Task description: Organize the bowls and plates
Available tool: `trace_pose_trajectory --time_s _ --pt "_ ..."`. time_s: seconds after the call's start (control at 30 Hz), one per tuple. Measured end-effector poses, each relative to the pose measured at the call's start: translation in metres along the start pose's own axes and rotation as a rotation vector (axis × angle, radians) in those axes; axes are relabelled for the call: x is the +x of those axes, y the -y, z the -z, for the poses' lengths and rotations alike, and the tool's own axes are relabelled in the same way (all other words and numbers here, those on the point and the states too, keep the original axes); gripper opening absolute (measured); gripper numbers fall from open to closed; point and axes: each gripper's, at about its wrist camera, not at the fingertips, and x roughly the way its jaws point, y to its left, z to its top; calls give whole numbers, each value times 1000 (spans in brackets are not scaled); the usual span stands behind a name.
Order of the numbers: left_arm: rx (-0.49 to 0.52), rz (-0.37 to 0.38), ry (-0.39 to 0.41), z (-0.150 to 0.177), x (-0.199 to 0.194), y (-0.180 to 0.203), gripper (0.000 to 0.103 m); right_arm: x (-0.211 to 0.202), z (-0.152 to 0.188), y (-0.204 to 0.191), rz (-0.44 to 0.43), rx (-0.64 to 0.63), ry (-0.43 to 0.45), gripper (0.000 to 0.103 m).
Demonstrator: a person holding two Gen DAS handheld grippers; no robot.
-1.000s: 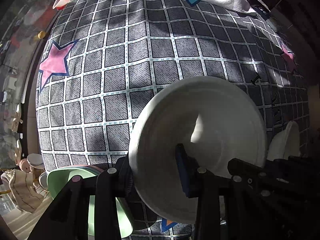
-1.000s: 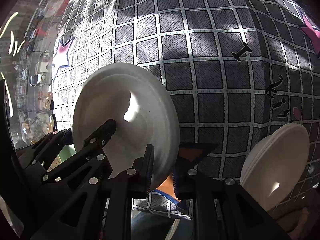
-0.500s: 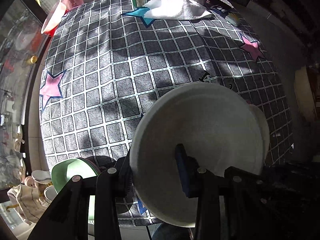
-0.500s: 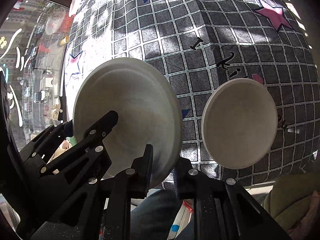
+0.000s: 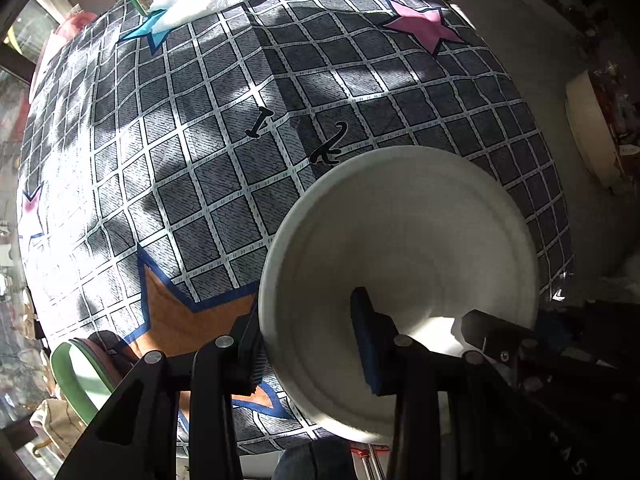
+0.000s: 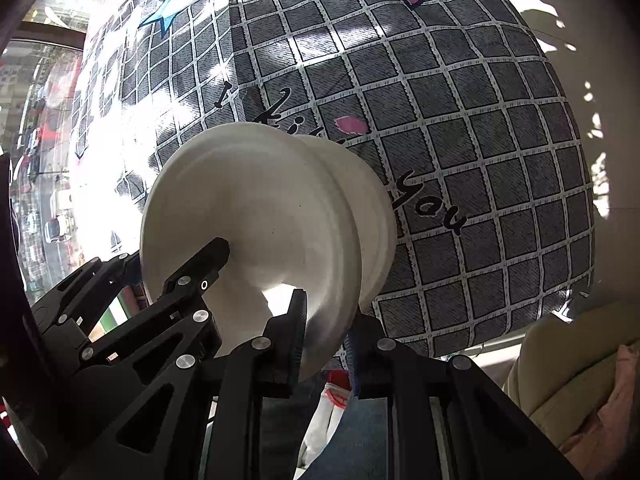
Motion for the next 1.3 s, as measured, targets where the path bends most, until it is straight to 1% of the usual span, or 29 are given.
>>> trace_pose_trajectory --time_s 0.07,0.1,0.13,0.17,0.23,0.27,0.3,0.33,0.37,0.4,0.47,0.5,0.53,0.63,0.7,0.8,0.83,0.93,1.0,1.13,1.3 --pt "7 -1 -13 -2 6 5 41 3 -1 6 7 -7 -1 21" --pt "12 -9 -18 -2 8 7 43 4 -1 9 9 -6 -3 21" --pt "16 -19 -24 -1 9 7 43 4 -2 10 12 -4 -3 21" --pt "16 -26 -29 0 9 6 46 4 -2 12 14 -4 -4 21" --pt "4 -27 -27 5 6 0 59 2 -3 13 25 -8 -5 22" --pt "0 -26 -21 7 3 -4 73 1 -3 14 28 -9 -2 33" --pt "-5 -25 -10 10 -1 -9 81 0 -3 15 29 -11 4 48" --pt "-8 -17 7 14 -7 -14 81 -3 -1 17 28 -14 15 85" --pt "-6 -1 20 17 -12 -20 82 -7 1 17 28 -18 35 101" --pt "-6 15 28 21 -17 -25 85 -12 3 16 28 -28 48 100" --pt "-24 49 40 28 -28 -38 89 -18 7 14 39 -49 57 100" --pt "-37 64 33 31 -31 -44 98 -21 8 13 36 -54 65 100" --pt "-53 67 15 34 -33 -50 103 -25 9 11 32 -56 68 101" --pt "-98 84 -20 44 -33 -65 103 -32 12 8 13 -60 87 101" --pt "-118 64 -46 48 -31 -72 103 -37 16 6 17 -73 111 101" --pt "-124 16 -79 51 -33 -81 103 -38 18 7 91 -62 110 101" --pt "-126 9 -79 52 -34 -83 103 -38 17 9 96 -53 104 101" --pt "-138 -2 -55 56 -43 -90 103 -37 11 16 66 -15 90 101" --pt "-138 -23 -46 57 -46 -92 103 -37 5 18 67 -3 82 101" --pt "-127 -70 -38 54 -48 -93 103 -34 -1 13 58 -7 57 101" --pt "-110 -107 -10 52 -55 -93 103 -27 -2 6 34 -17 29 101"
